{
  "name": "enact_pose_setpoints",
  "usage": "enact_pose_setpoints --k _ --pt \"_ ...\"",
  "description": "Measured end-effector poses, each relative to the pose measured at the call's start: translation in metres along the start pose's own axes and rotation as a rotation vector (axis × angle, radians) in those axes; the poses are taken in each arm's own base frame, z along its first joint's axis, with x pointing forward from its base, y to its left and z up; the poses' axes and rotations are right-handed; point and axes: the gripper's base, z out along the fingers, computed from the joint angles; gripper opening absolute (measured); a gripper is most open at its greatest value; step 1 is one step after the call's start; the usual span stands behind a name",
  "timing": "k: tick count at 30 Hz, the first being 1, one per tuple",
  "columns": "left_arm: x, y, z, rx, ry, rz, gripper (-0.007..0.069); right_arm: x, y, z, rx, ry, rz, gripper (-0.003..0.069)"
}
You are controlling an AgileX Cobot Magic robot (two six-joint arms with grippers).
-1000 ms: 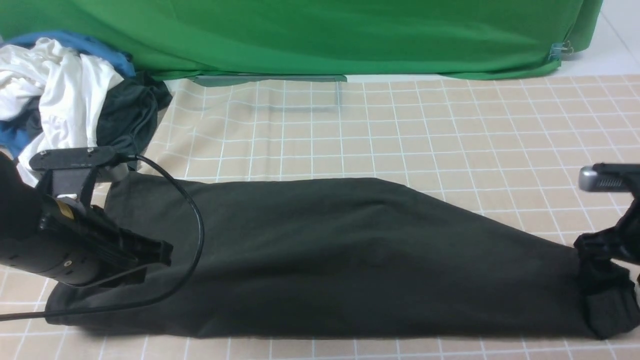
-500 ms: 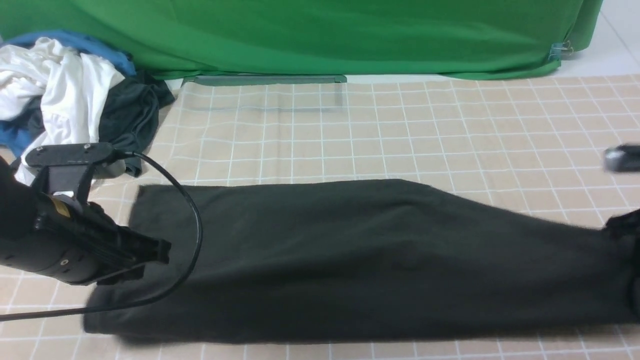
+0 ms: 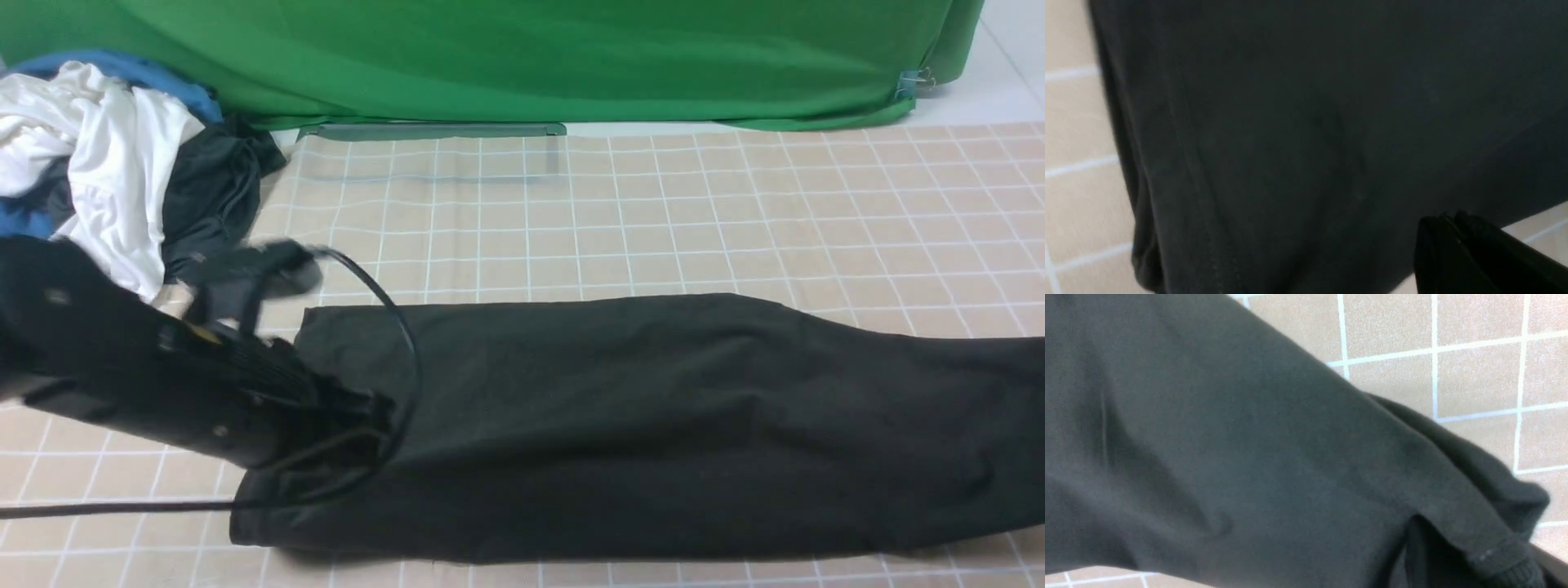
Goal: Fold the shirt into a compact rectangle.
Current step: 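Fold the right end of the dark garment over onto its left end with the right gripper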
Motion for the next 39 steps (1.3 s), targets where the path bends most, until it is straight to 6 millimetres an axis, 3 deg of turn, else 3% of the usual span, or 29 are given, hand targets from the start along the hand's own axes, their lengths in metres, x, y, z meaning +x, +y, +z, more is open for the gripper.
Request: enact_pose_setpoints --k 5,9,13,15,16,18,20,21,22,23,24,26,27,29,31,35,39 --pt "0.015 0.022 0.031 -0.143 0.174 -0.064 0.0019 0.0 0.0 0.0 -0.002 0.004 -0.007 0.0136" --pt "0.017 0.021 0.03 -0.148 0.174 -0.069 0.0019 -0.002 0.001 -0.008 -0.018 0.009 0.001 0.0136" --pt "0.01 0.016 0.01 -0.143 0.119 -0.041 0.0019 -0.007 0.006 -0.035 -0.054 -0.043 0.008 0.0136" --pt "0.003 0.014 -0.012 -0.14 0.062 -0.025 0.0019 -0.008 0.019 -0.055 -0.12 -0.116 -0.01 0.0136" --pt "-0.001 0.013 -0.035 -0.146 0.005 -0.014 0.0019 -0.008 0.033 -0.066 -0.172 -0.152 -0.049 0.0136" --pt "-0.004 0.016 -0.056 -0.164 -0.054 -0.015 0.0019 -0.007 0.055 -0.079 -0.257 -0.188 -0.108 0.0136" --pt "-0.005 0.026 -0.081 -0.209 -0.111 -0.06 0.0019 -0.003 0.093 -0.089 -0.353 -0.203 -0.207 0.0136" --pt "-0.004 0.031 -0.088 -0.226 -0.128 -0.077 0.0019 -0.003 0.1 -0.091 -0.367 -0.206 -0.224 0.0136" --pt "-0.002 0.038 -0.098 -0.244 -0.153 -0.113 0.0019 0.0 0.124 -0.094 -0.409 -0.21 -0.275 0.0136" --pt "-0.002 0.04 -0.1 -0.252 -0.157 -0.127 0.0019 0.002 0.128 -0.094 -0.414 -0.208 -0.286 0.0136" --pt "0.002 0.049 -0.11 -0.269 -0.188 -0.179 0.0019 0.005 0.159 -0.098 -0.459 -0.229 -0.337 0.0136" --pt "0.004 0.054 -0.117 -0.268 -0.217 -0.221 0.0019 0.009 0.192 -0.1 -0.503 -0.25 -0.392 0.0136" --pt "0.004 0.054 -0.117 -0.265 -0.219 -0.225 0.0019 0.009 0.195 -0.1 -0.507 -0.252 -0.399 0.0136" --pt "0.004 0.054 -0.119 -0.251 -0.234 -0.233 0.0019 0.015 0.24 -0.102 -0.578 -0.269 -0.479 0.0136" --pt "0.004 0.053 -0.119 -0.242 -0.241 -0.239 0.0019 0.018 0.268 -0.098 -0.613 -0.254 -0.518 0.0136" --pt "0.003 0.053 -0.119 -0.238 -0.245 -0.242 0.0019 0.019 0.332 -0.077 -0.655 -0.219 -0.593 0.0136" --pt "0.003 0.052 -0.119 -0.232 -0.246 -0.24 0.0019 0.017 0.371 -0.054 -0.663 -0.184 -0.614 0.0136"
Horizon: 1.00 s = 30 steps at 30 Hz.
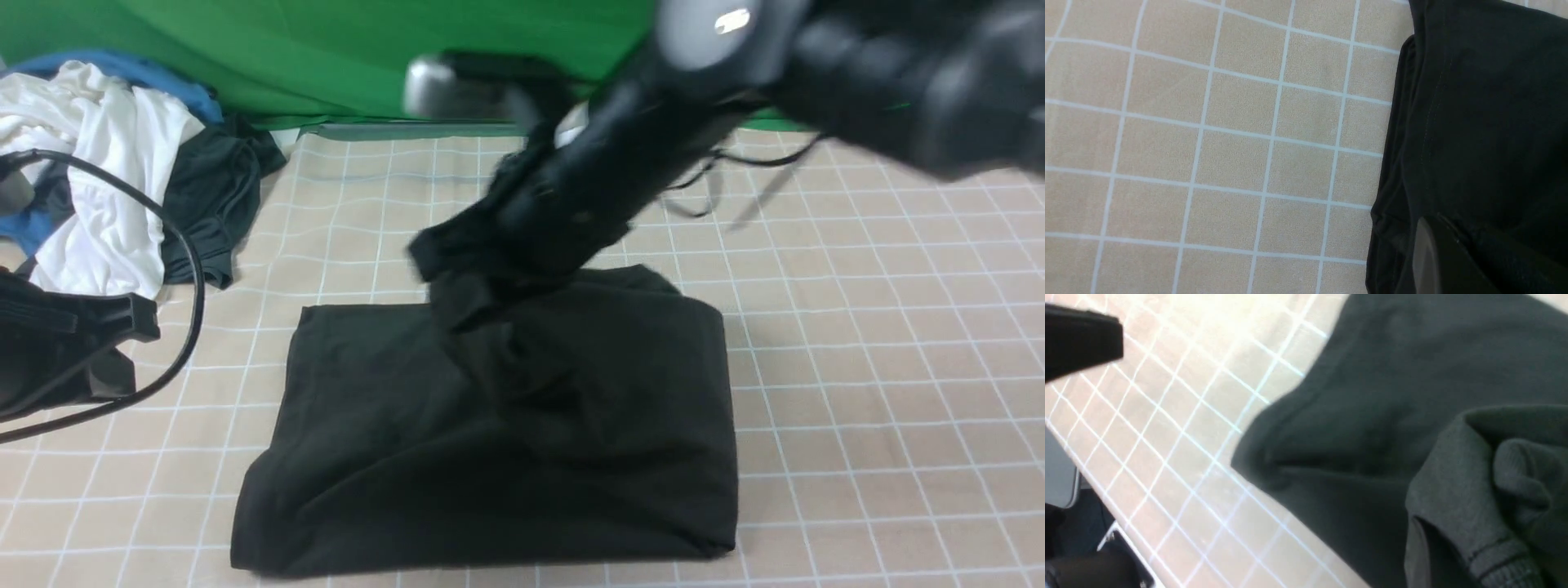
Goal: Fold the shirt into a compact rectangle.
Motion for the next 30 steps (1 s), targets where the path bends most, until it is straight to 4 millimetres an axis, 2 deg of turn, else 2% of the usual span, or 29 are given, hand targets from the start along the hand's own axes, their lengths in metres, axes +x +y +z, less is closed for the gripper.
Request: enact_pose_setpoints --k 2,4,5,6,7,8,12,15,17,18,19,21,25,30 --pt "0.0 -0.001 0.0 0.012 0.0 -0.004 0.0019 -0.008 0.004 0.031 -0.007 0.008 0.015 0.014" --pt "0.0 -0.002 0.0 0.024 0.0 0.0 0.0019 -0.013 0.006 0.051 -0.011 -0.001 0.042 0.0171" --pt "0.0 -0.002 0.0 0.025 0.0 -0.001 0.0019 -0.013 0.006 0.053 -0.011 0.001 0.041 0.0171" --pt "0.0 -0.003 0.0 0.035 -0.001 -0.004 0.0019 -0.016 0.009 0.069 -0.017 -0.016 0.048 0.0237" --pt "0.0 -0.003 0.0 0.037 -0.001 -0.004 0.0019 -0.018 0.01 0.076 -0.018 -0.024 0.052 0.0276" --pt "0.0 -0.004 0.0 0.038 -0.001 -0.004 0.0019 -0.019 0.012 0.087 -0.022 -0.031 0.05 0.0347" --pt "-0.001 -0.004 0.0 0.039 -0.005 -0.003 0.0019 -0.023 0.021 0.092 -0.04 -0.038 0.02 0.0474" --pt "-0.001 -0.004 0.0 0.041 -0.012 -0.005 0.0019 -0.03 0.028 0.073 -0.055 -0.013 -0.039 0.0494" --pt "-0.001 -0.004 0.0 0.047 -0.015 -0.01 0.0019 -0.032 0.028 0.064 -0.051 0.007 -0.059 0.0484" --pt "-0.003 -0.005 0.0 0.06 -0.028 -0.021 0.0019 -0.034 0.025 0.045 -0.021 0.046 -0.106 0.0437" --pt "-0.003 -0.006 0.0 0.063 -0.033 -0.024 0.0019 -0.035 0.024 0.039 -0.002 0.058 -0.124 0.0413" --pt "-0.005 -0.008 0.0 0.094 -0.056 -0.03 0.0019 -0.037 0.014 0.016 0.092 0.068 -0.179 0.0283" --pt "-0.01 -0.017 0.008 0.188 -0.056 -0.034 0.0019 -0.033 0.001 -0.01 0.196 0.067 -0.202 0.0064" --pt "-0.013 -0.036 0.037 0.285 0.021 0.006 0.0019 -0.004 -0.014 -0.012 0.242 0.178 -0.197 0.0038"
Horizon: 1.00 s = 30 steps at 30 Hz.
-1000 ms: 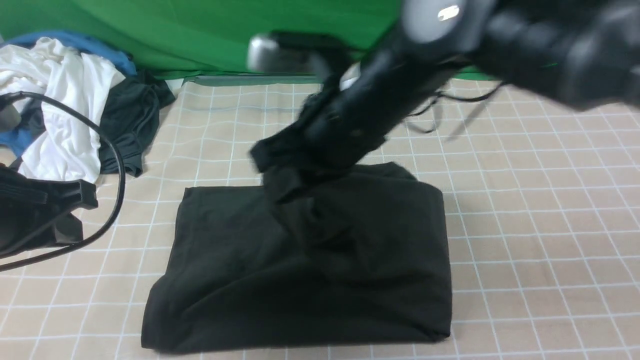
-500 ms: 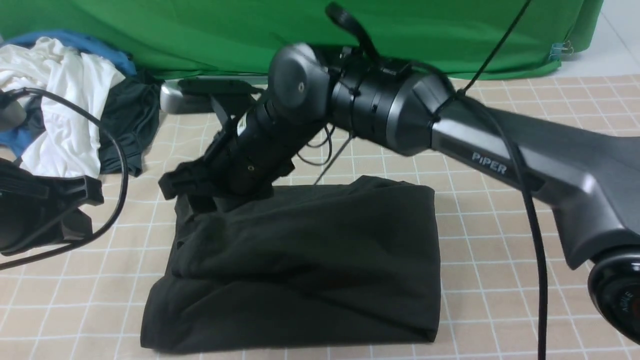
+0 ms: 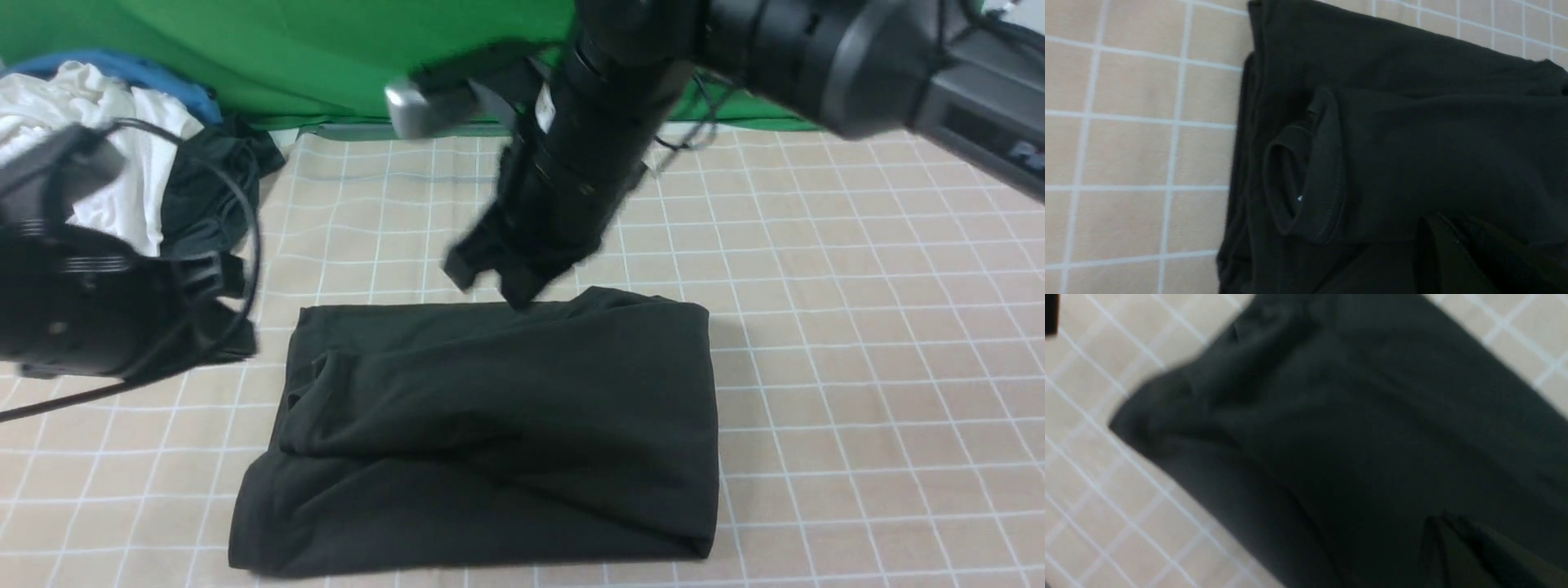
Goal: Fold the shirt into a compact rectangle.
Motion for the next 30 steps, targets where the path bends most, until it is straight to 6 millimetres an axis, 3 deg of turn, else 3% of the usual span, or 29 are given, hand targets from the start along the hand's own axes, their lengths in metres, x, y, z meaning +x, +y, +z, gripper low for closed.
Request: enact_pose_setpoints --k 4,8,11,14,18,23,30 --pt "-0.001 -0.012 0.045 0.028 0.06 0.038 0.0019 0.024 -0.01 0.025 0.011 0.119 0.021 0.0038" --pt "0.0 -0.023 0.098 0.026 0.164 0.062 0.0019 0.025 -0.011 0.048 -0.018 0.104 0.06 0.0038" --pt "0.0 -0.021 0.122 0.011 0.226 0.066 0.0019 0.025 -0.011 0.064 -0.048 0.122 0.088 0.0038" --pt "0.004 -0.012 0.134 -0.04 0.274 0.077 0.0019 0.031 -0.012 0.08 -0.057 0.205 0.103 0.0038" --pt "0.008 0.006 0.139 -0.16 0.302 0.042 0.0019 0.044 -0.015 0.105 -0.058 0.33 0.121 0.0038" --pt "0.0 0.018 0.133 -0.204 0.26 0.023 0.0019 0.06 -0.018 0.118 -0.046 0.395 0.138 0.0038" --pt "-0.015 0.022 0.115 -0.213 0.171 0.049 0.0019 0.065 -0.02 0.115 -0.022 0.402 0.123 0.0038"
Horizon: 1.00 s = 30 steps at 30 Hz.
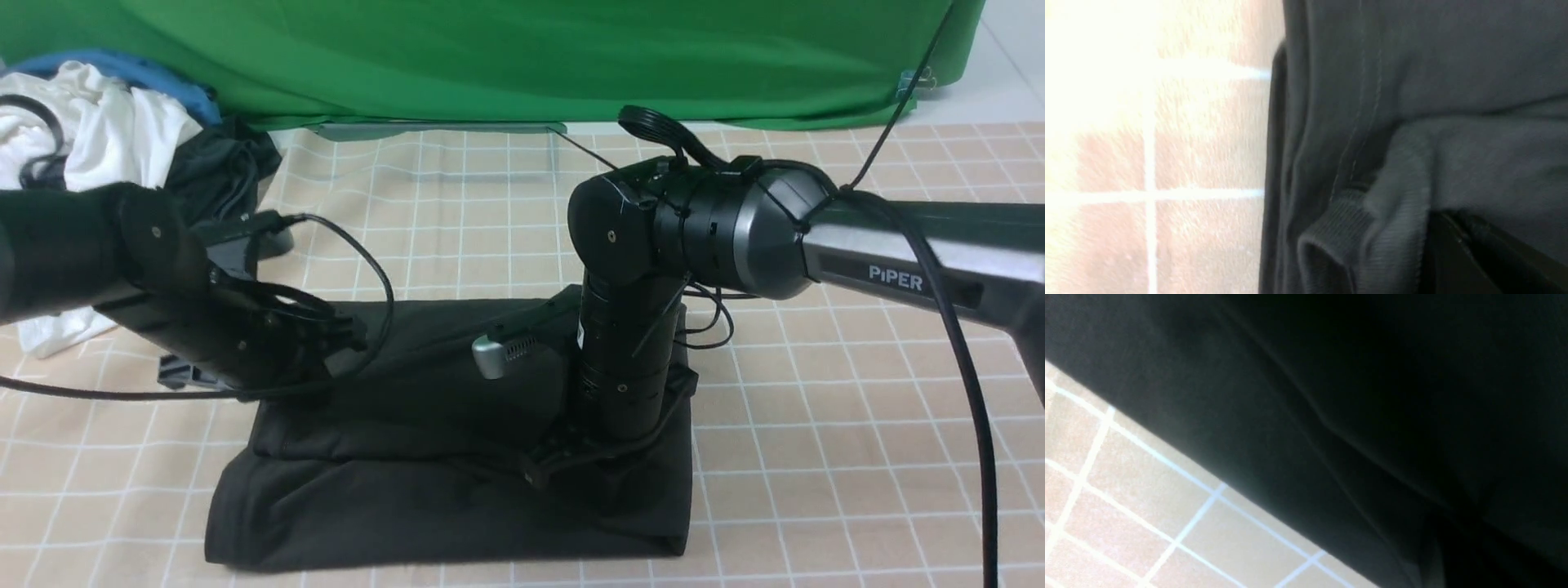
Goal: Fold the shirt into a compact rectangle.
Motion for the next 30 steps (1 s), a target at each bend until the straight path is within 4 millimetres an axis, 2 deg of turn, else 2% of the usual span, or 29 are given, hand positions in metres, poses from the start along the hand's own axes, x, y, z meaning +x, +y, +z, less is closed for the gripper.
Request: enact_pose_setpoints --k 5,9,12,14,18,20,24,27,28,30 --pt "-0.008 0.002 -0.033 0.012 -0.108 -0.014 0.0019 0.007 -0.002 -0.024 0.061 -0.049 -0.035 0.0038" --pt "-0.012 0.02 -0.046 -0.007 -0.142 -0.074 0.002 0.019 -0.008 -0.066 0.109 -0.152 -0.036 0.0038" --pt "-0.011 0.027 -0.042 -0.015 -0.115 -0.076 0.003 0.027 -0.018 -0.09 0.109 -0.214 -0.005 0.0038" --pt "-0.01 0.027 -0.038 -0.008 -0.094 -0.059 0.0053 0.029 -0.024 -0.096 0.116 -0.23 0.011 0.0038" --pt "-0.009 0.026 -0.023 0.042 -0.047 -0.039 0.0201 0.031 -0.031 -0.1 0.118 -0.238 0.034 0.0038" --pt "-0.009 0.027 -0.014 0.049 -0.024 -0.042 0.03 0.031 -0.031 -0.1 0.118 -0.237 0.035 0.0038" --pt "-0.005 0.031 0.006 0.05 0.056 -0.06 0.0447 0.03 -0.031 -0.1 0.118 -0.24 0.035 0.0038" --pt "-0.004 0.033 0.014 0.046 0.079 -0.068 0.047 0.03 -0.031 -0.1 0.118 -0.24 0.035 0.0038" --pt "-0.004 0.033 0.014 0.046 0.079 -0.066 0.0459 0.03 -0.031 -0.1 0.119 -0.239 0.033 0.0038" --pt "-0.004 0.033 0.014 0.046 0.077 -0.05 0.0376 0.03 -0.031 -0.1 0.119 -0.241 0.029 0.0038"
